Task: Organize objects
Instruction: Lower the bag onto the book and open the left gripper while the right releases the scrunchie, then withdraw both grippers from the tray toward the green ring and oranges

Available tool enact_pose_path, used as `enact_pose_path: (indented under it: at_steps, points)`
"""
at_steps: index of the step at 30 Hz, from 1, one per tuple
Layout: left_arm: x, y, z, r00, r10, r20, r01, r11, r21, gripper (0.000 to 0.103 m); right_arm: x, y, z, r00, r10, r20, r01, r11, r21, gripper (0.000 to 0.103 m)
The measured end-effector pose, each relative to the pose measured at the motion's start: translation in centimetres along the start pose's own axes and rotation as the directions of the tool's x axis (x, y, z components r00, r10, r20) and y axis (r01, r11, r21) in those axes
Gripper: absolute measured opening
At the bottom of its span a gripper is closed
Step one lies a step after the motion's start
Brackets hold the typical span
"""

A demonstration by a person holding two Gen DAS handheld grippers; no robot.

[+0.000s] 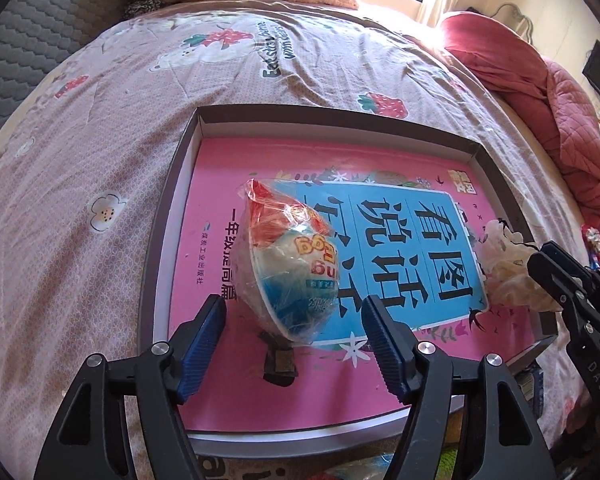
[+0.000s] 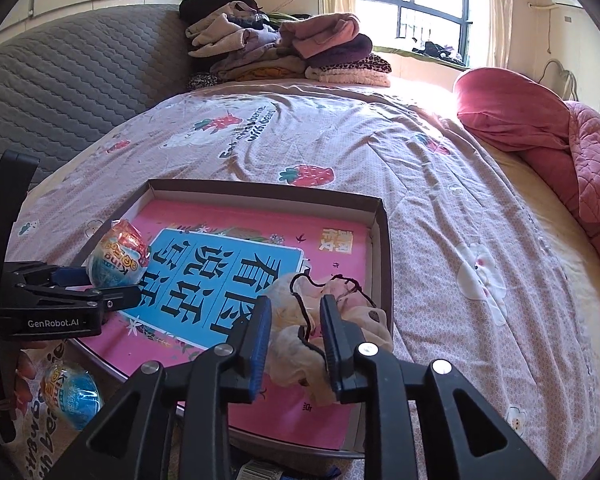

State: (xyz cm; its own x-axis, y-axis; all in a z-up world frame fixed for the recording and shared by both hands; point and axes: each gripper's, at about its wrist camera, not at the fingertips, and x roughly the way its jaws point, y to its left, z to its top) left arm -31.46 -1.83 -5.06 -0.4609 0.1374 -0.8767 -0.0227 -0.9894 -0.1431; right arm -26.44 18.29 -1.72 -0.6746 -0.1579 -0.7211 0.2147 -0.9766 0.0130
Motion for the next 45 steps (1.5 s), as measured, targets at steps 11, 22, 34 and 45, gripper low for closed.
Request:
enact_pose_path:
  at_steps: [11, 22, 34, 45]
  points:
    - [-3.5, 0.0, -0.3, 0.998, 0.020, 0.061, -0.019, 1.000, -0.014, 0.072, -2.0, 0.1, 0.7, 0.999, 0.018, 0.044, -0.018, 1.000, 0.004, 0.026]
    - [-8.3, -0.5, -0.9, 0.990, -0.008, 0.139, 0.010, 1.000, -0.015, 0.072, -6.4, 1.1, 1.6, 0.990, 0.050, 0.129, -0.047, 0.999, -0.021, 0.032]
    - [-14.2, -1.5, -2.3, 0.971, 0.022, 0.238, -0.028, 0.999, 0.022, 0.072, -12.8, 3.0, 1.9, 0.965, 0.074, 0.250, -0.058, 0.996, -0.074, 0.038]
    - [-16.6, -1.6, -4.0, 0.967, 0.005, 0.255, -0.013, 0.999, 0.030, 0.072, -15.8, 4.4, 0.9, 0.955, 0.090, 0.284, -0.066, 0.993, -0.093, 0.041]
